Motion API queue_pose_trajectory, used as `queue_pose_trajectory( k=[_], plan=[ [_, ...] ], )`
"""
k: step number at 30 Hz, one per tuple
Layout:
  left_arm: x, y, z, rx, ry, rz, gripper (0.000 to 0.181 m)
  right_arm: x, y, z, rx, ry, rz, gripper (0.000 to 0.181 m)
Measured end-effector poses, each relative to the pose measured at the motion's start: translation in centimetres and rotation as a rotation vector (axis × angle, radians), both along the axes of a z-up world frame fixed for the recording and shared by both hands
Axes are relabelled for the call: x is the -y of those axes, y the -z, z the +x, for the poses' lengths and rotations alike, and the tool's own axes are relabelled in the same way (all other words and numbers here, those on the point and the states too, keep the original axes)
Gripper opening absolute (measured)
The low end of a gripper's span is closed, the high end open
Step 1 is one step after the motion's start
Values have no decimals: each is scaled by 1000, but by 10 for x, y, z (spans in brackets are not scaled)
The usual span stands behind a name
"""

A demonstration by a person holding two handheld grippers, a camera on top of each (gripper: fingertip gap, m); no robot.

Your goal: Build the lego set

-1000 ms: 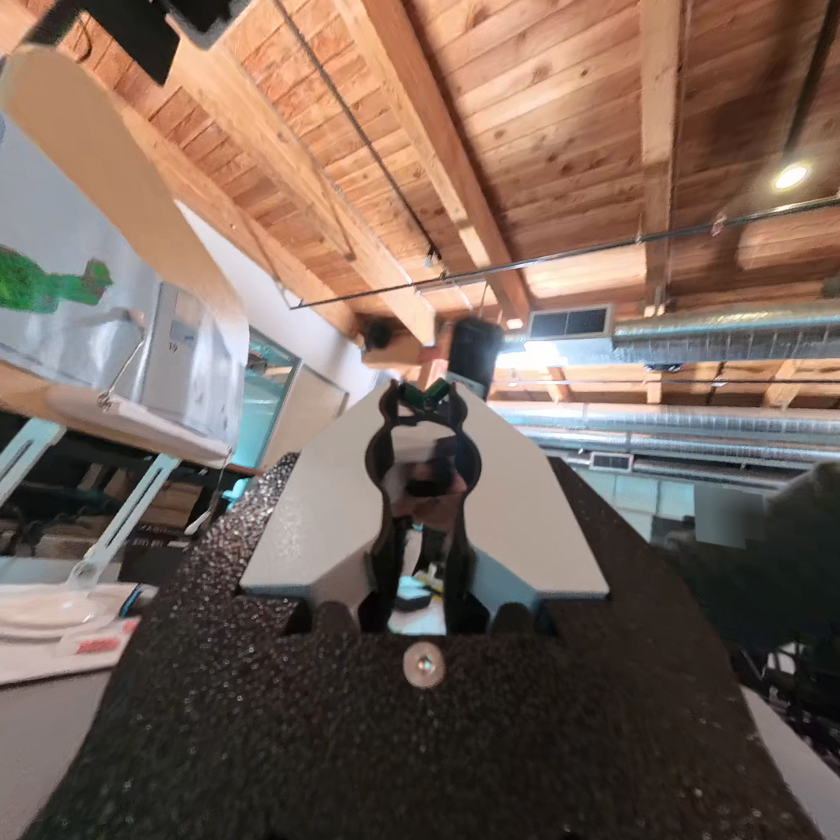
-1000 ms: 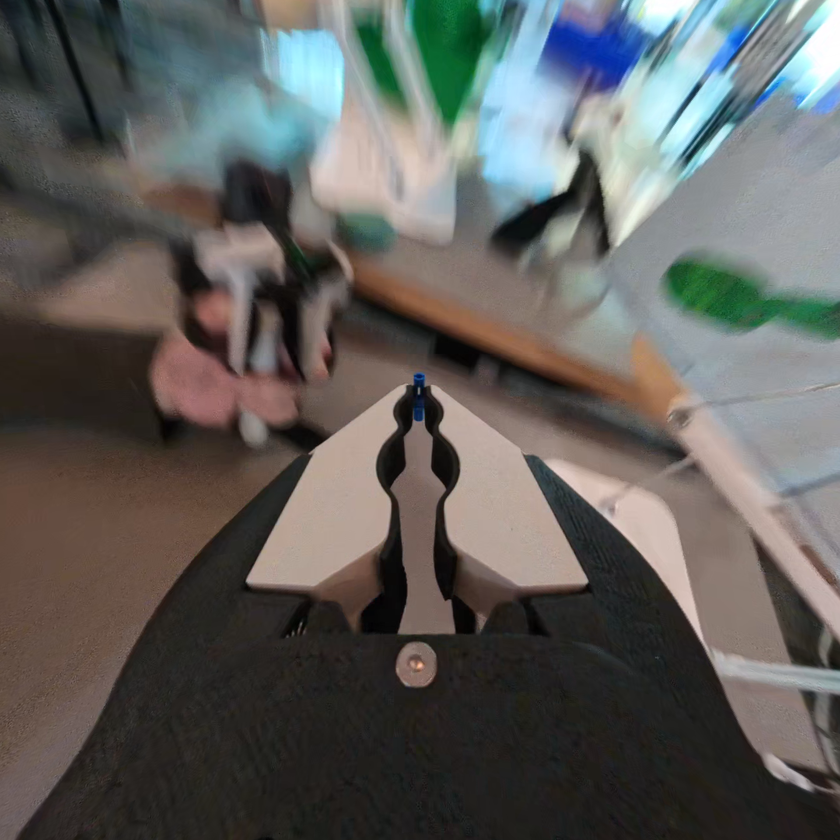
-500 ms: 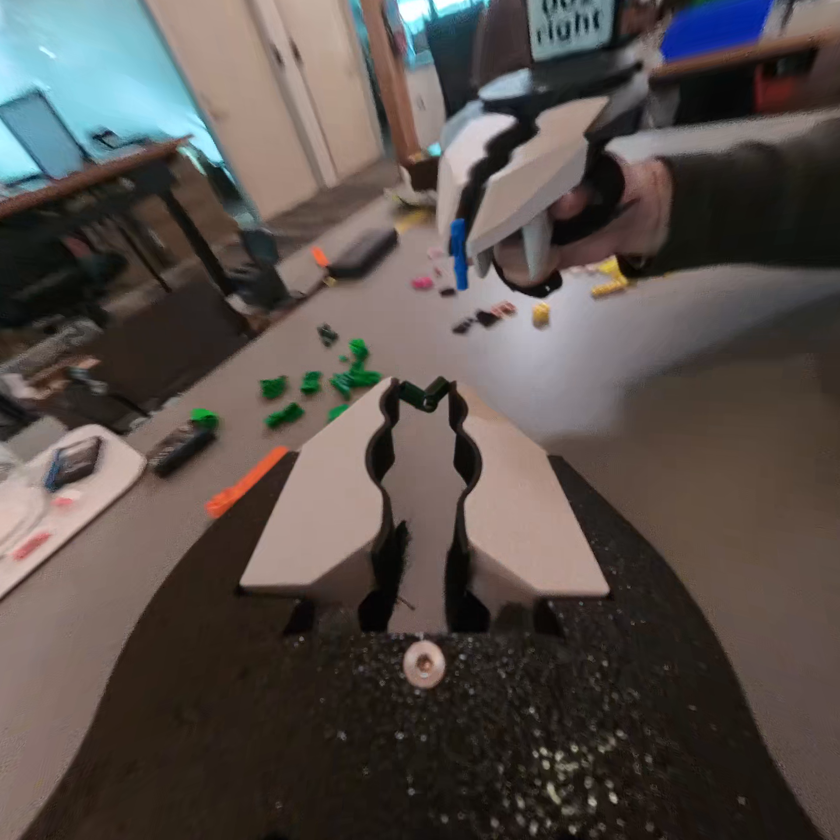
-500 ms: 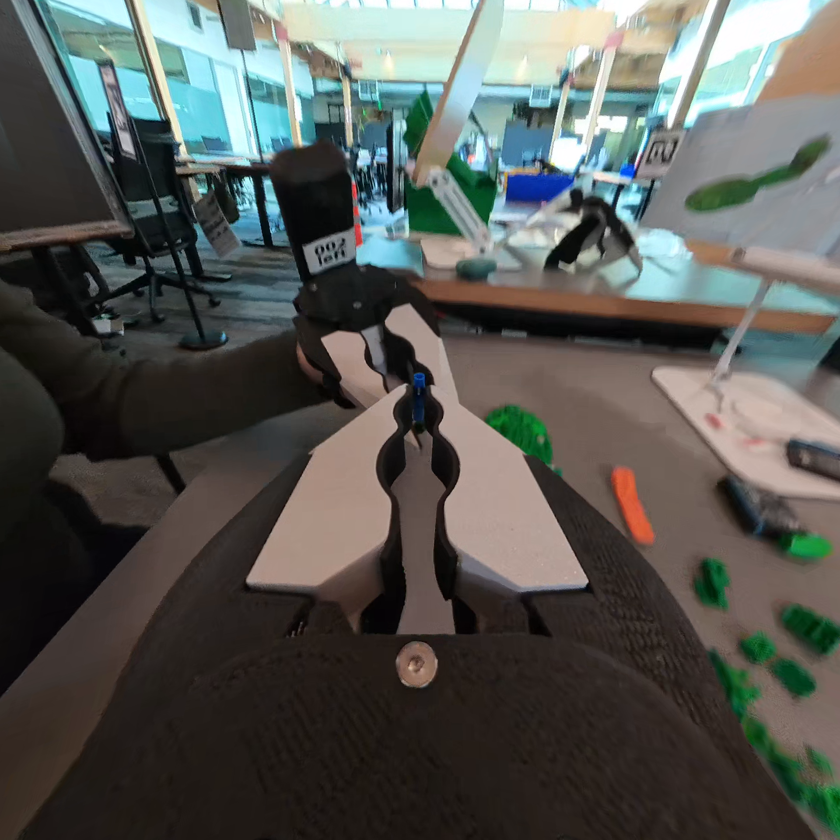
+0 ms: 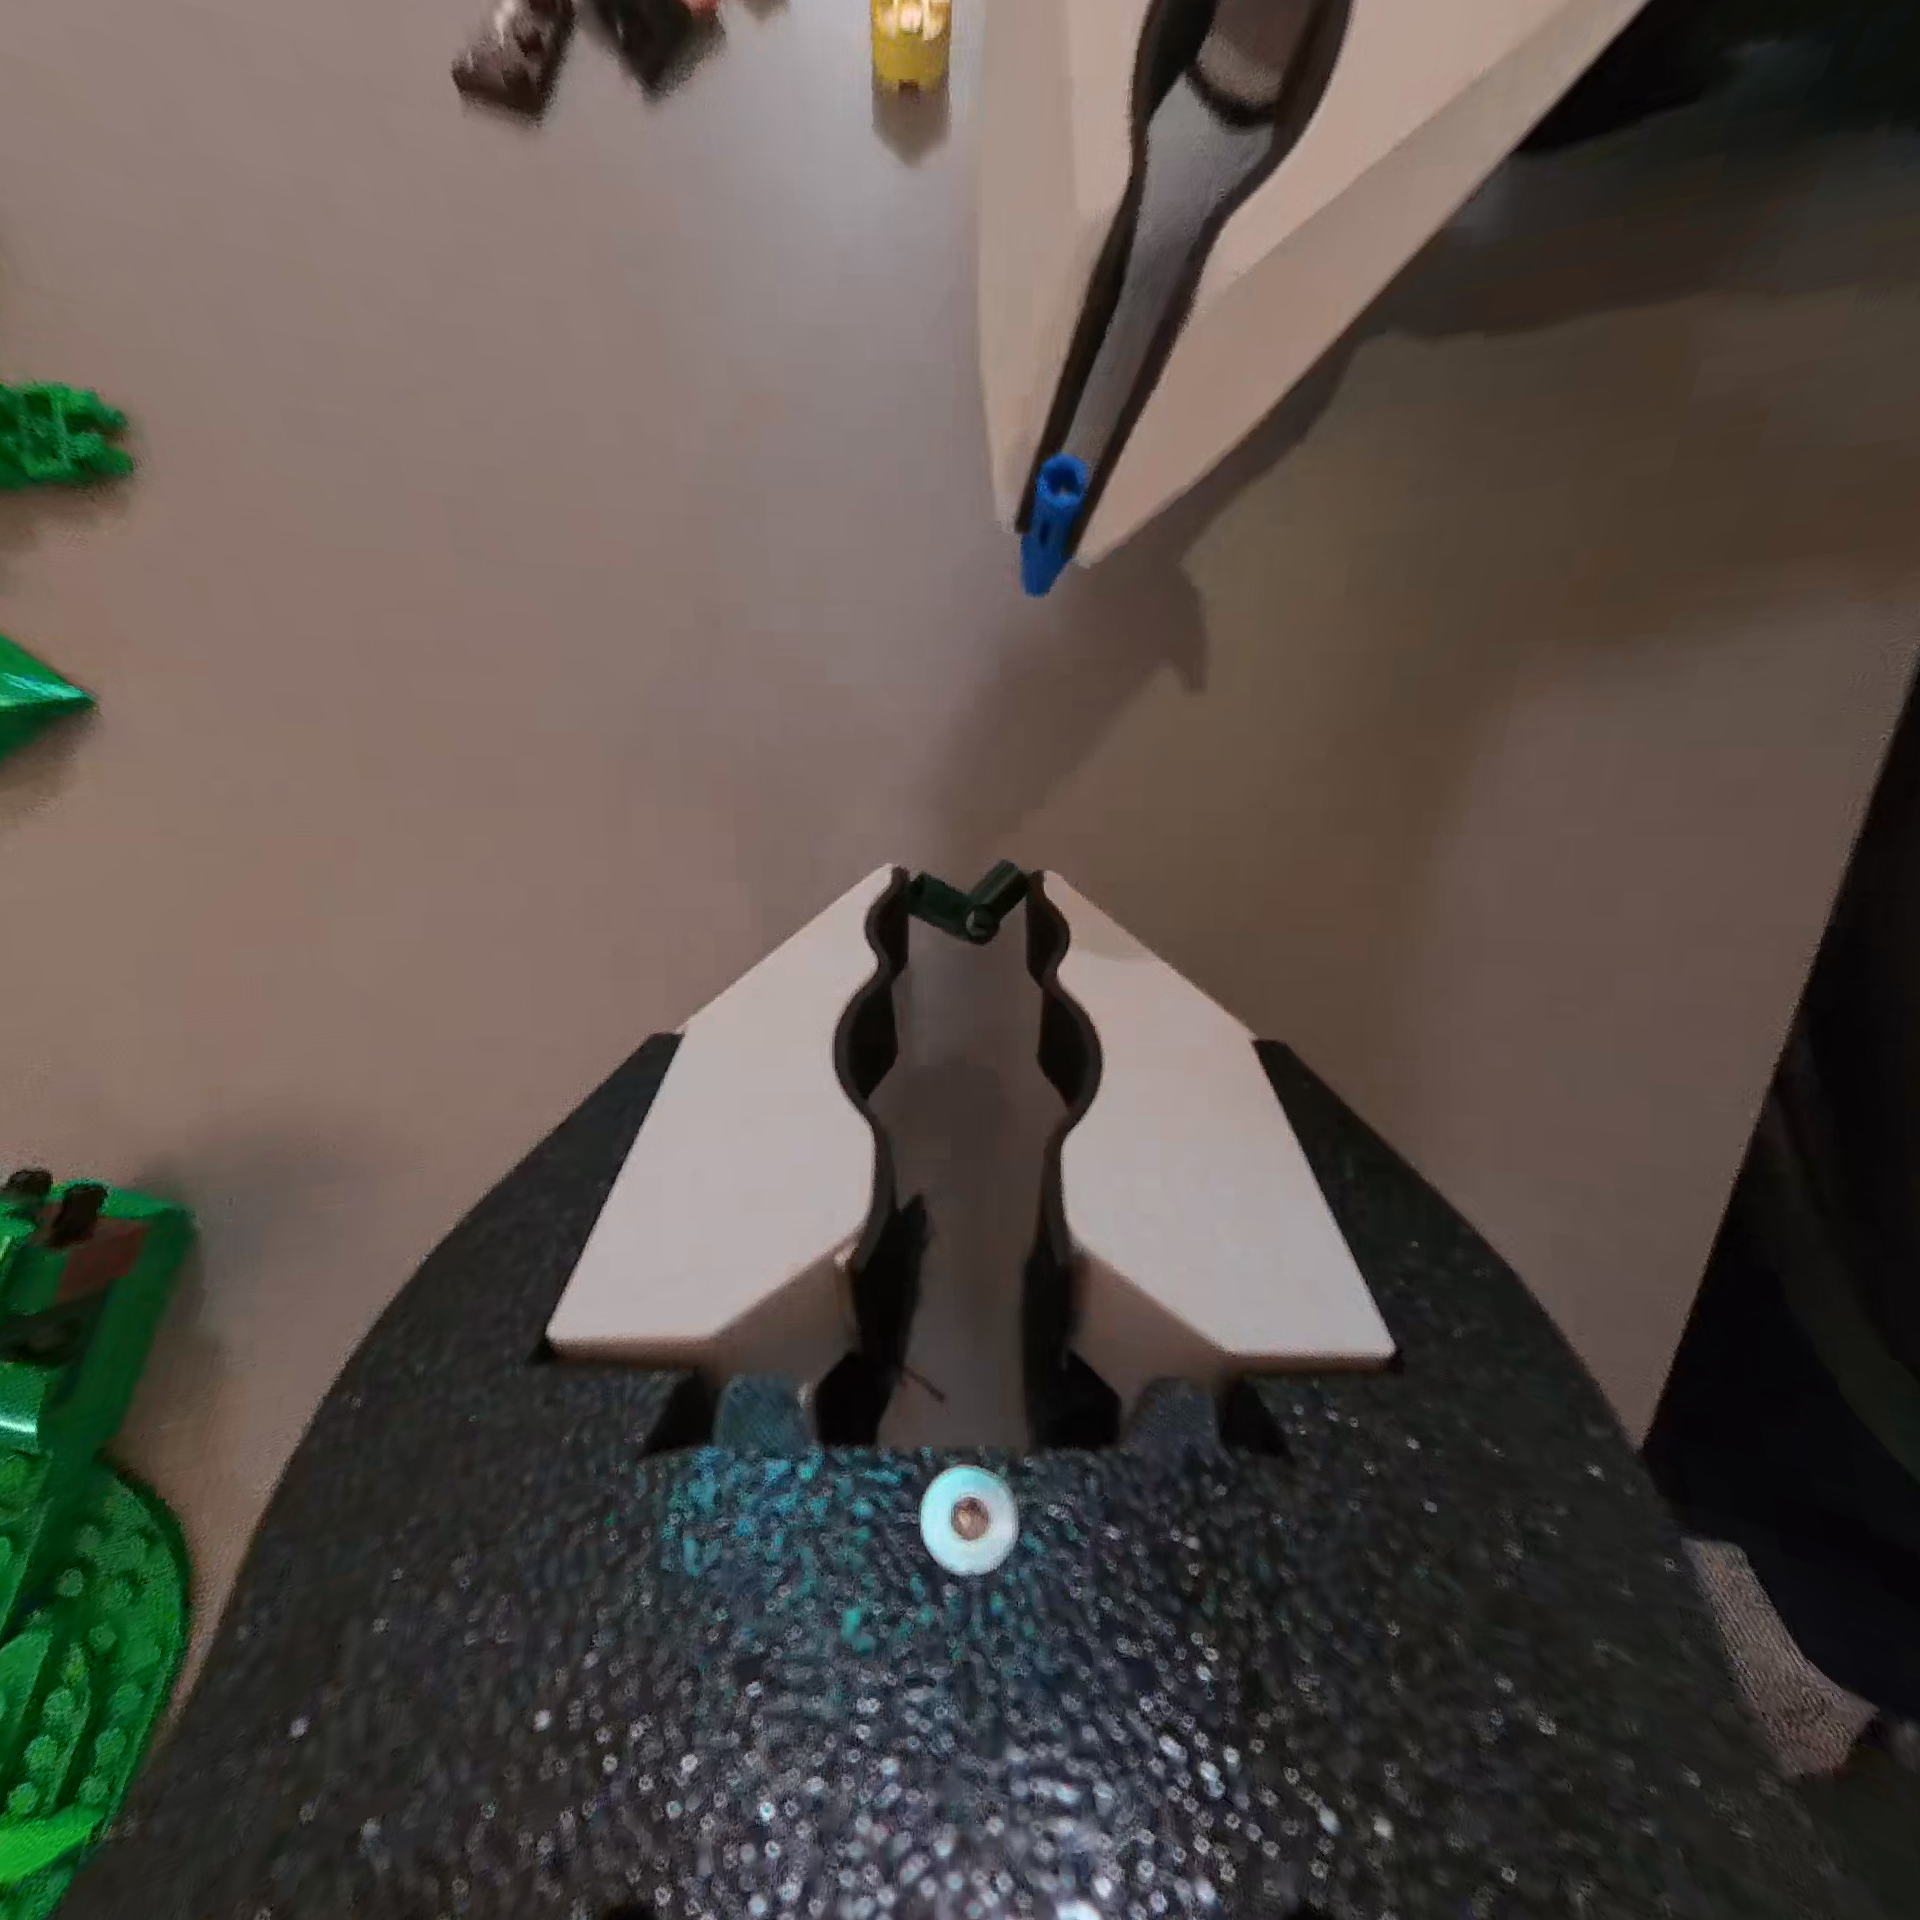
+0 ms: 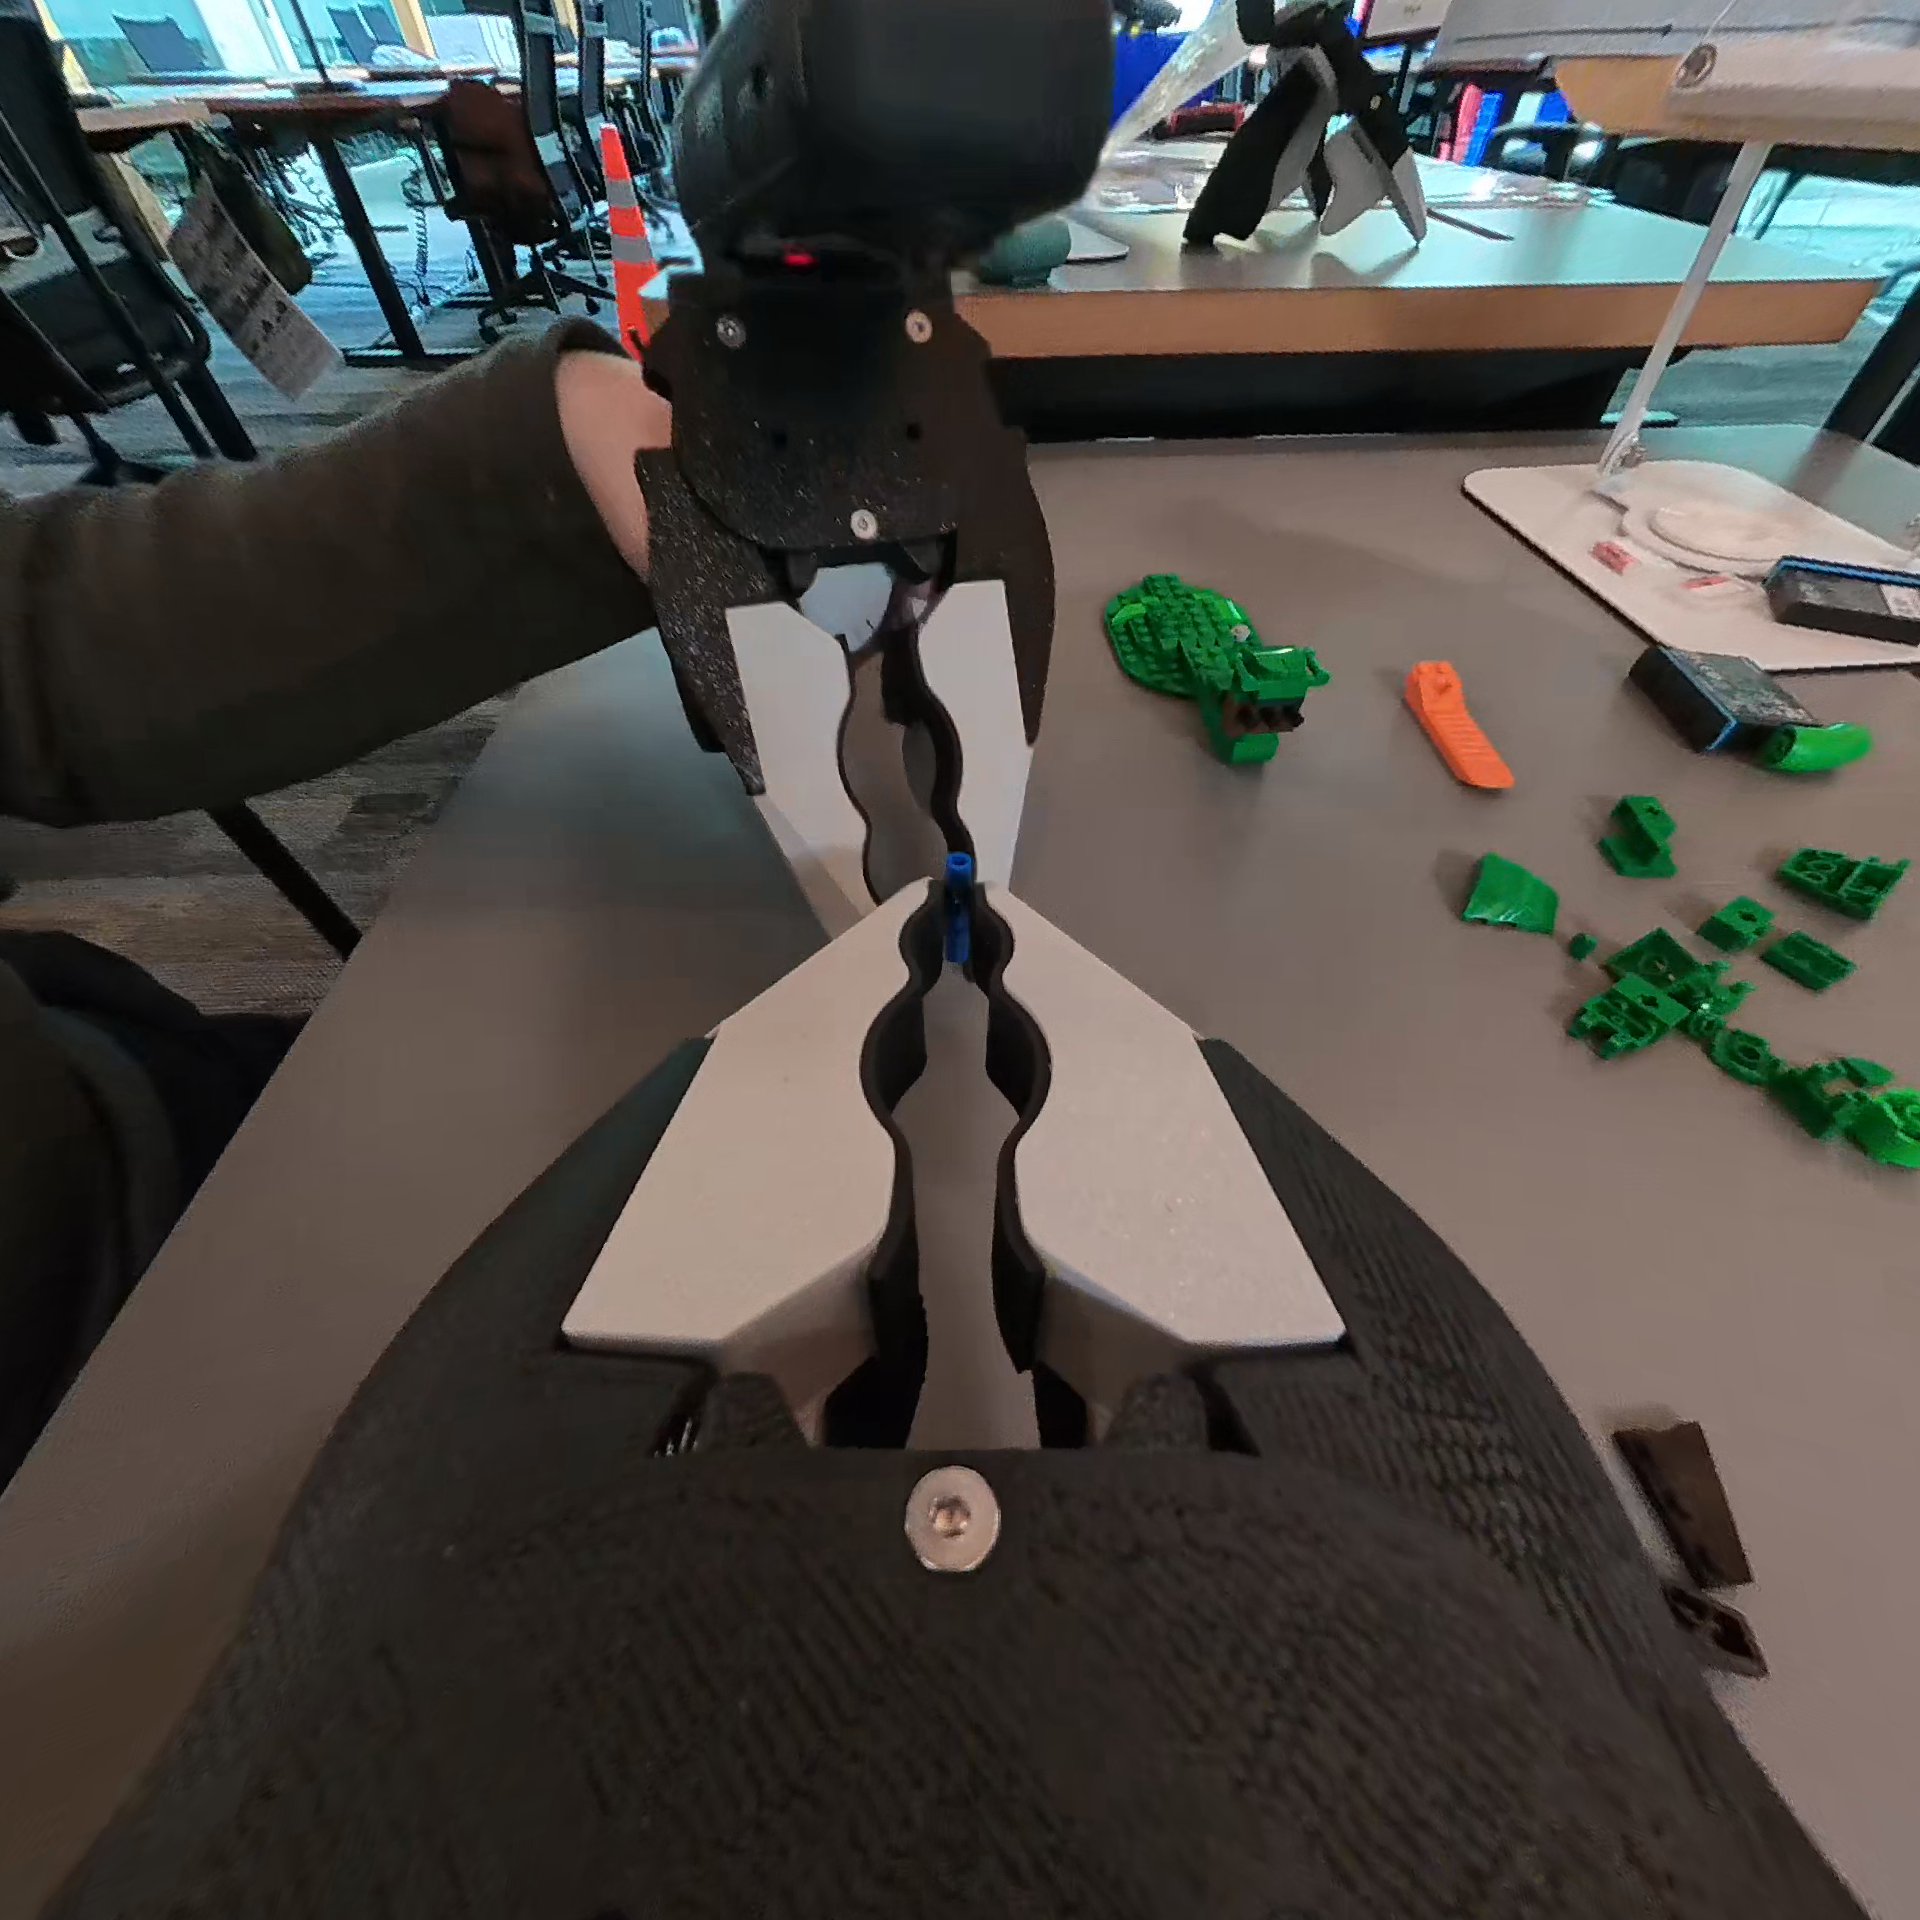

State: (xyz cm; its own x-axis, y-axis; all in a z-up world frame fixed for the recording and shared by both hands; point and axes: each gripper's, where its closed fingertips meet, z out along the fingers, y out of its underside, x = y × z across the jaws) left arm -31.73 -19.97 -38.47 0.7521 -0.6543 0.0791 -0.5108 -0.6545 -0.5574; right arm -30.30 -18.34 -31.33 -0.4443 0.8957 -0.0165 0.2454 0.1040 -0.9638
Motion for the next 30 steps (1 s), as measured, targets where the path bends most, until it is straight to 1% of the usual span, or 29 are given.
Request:
queue_pose_trajectory(
  k=[2,4,6,8,9,12,16,18,21,23,25,28,30],
  plan=[
    [-3,6,-3,-51,-7,-7,20,2,3,0,15,-17,-22,2],
    [-5,5,-1,-42,-17,1,22,4,7,-1,27,-27,-41,1],
    [-5,5,0,-18,-35,0,42,4,10,-2,36,-31,-60,2],
    [-4,3,0,12,-48,11,55,3,11,-3,36,-30,-76,2],
    [-3,1,-2,19,-61,31,60,3,11,-3,35,-30,-81,2],
    [-1,-13,-6,75,-98,146,63,5,8,-4,25,-39,-102,2],
    [0,-51,12,238,-96,409,54,17,-4,-5,-22,-94,-175,2],
    [2,-60,23,266,-75,485,46,23,-11,-4,-50,-121,-223,2],
    [1,-70,33,287,-62,572,25,30,-15,-2,-67,-159,-261,2],
    [-2,-73,30,284,-77,624,10,32,-18,1,-79,-179,-285,2],
    [-2,-71,31,312,-76,620,8,31,-17,2,-76,-183,-280,2],
    [-4,-65,30,279,-65,620,7,31,-11,3,-63,-182,-238,2],
    [-4,-66,30,272,-60,628,6,30,-12,4,-77,-178,-207,2]
  ],
)
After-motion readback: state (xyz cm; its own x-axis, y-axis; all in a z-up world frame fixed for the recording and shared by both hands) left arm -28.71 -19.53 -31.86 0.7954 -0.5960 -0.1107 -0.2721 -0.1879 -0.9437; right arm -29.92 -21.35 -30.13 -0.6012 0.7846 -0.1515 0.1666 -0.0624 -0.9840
